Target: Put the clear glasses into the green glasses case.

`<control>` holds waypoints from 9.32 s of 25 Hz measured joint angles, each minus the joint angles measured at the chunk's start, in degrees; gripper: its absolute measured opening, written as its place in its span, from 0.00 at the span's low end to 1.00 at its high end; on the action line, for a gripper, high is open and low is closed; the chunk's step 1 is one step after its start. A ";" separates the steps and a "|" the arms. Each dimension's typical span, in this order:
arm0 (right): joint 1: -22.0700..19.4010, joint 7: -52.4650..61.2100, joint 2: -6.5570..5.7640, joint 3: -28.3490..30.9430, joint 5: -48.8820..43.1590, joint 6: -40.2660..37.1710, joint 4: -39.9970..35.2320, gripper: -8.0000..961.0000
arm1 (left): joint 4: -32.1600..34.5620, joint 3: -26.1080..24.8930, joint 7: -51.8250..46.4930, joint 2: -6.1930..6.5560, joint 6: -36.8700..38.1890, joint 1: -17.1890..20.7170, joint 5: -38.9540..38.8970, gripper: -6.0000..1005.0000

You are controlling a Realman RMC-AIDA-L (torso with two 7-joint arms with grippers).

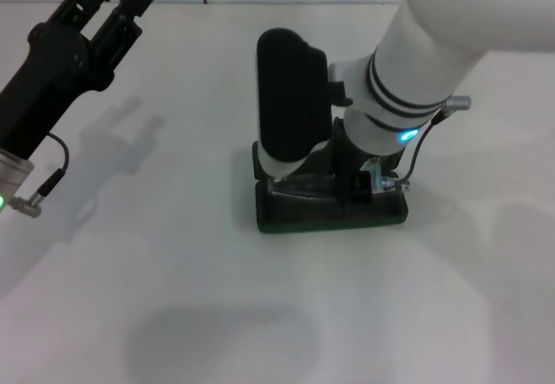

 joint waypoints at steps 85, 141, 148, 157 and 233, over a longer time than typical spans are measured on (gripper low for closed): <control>-27.70 -21.41 -0.23 17.46 15.03 -7.86 -24.36 0.35 | -0.33 0.27 -0.22 0.42 -0.21 -0.09 0.24 0.60; -37.38 -82.18 -0.95 76.12 67.44 -13.30 37.29 0.91 | -0.17 11.62 -17.48 -1.35 -29.04 -17.74 24.38 0.60; -37.32 -82.20 -0.91 76.16 67.36 -13.30 37.30 0.91 | -0.29 13.49 -17.18 -1.34 -28.71 -17.35 24.32 0.60; -37.33 -82.24 -0.87 76.09 67.22 -13.27 37.30 0.91 | -0.19 14.12 -16.32 -1.33 -28.91 -15.97 18.23 0.60; -31.47 -74.13 -4.19 65.89 60.74 -21.28 30.81 0.91 | 6.97 38.68 3.27 6.80 5.57 -6.11 -19.36 0.60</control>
